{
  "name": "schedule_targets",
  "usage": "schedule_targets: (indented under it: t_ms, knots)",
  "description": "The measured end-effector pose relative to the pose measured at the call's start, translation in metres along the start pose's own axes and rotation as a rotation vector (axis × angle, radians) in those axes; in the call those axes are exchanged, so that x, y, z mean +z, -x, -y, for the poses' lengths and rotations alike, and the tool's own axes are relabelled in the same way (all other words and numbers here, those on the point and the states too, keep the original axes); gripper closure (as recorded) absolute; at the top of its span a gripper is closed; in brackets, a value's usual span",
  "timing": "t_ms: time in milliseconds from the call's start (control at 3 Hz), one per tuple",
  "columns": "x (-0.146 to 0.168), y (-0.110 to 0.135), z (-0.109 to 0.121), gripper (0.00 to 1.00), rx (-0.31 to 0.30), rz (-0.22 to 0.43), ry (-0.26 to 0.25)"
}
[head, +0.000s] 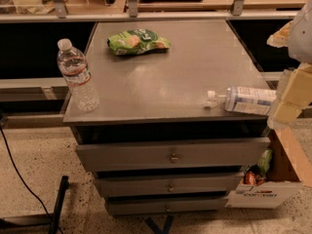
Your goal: Move blue plastic bottle near green rice chip bag
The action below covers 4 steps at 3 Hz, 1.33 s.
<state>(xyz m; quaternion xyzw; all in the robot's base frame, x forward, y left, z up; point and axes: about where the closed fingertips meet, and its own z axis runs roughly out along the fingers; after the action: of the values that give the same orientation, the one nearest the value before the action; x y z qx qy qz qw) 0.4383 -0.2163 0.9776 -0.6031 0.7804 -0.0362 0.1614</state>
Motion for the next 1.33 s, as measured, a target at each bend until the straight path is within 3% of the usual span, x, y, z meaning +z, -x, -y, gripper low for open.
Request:
schedule_targets:
  t_ms: [333, 667, 1333]
  knots:
    - [0.000, 0.000, 0.000, 0.00, 0.000, 0.000, 0.000]
    - [0.022, -0.002, 0.010, 0.00, -0.008, -0.041, 0.010]
    - [0.100, -0.002, 0.051, 0.00, -0.025, -0.102, 0.028]
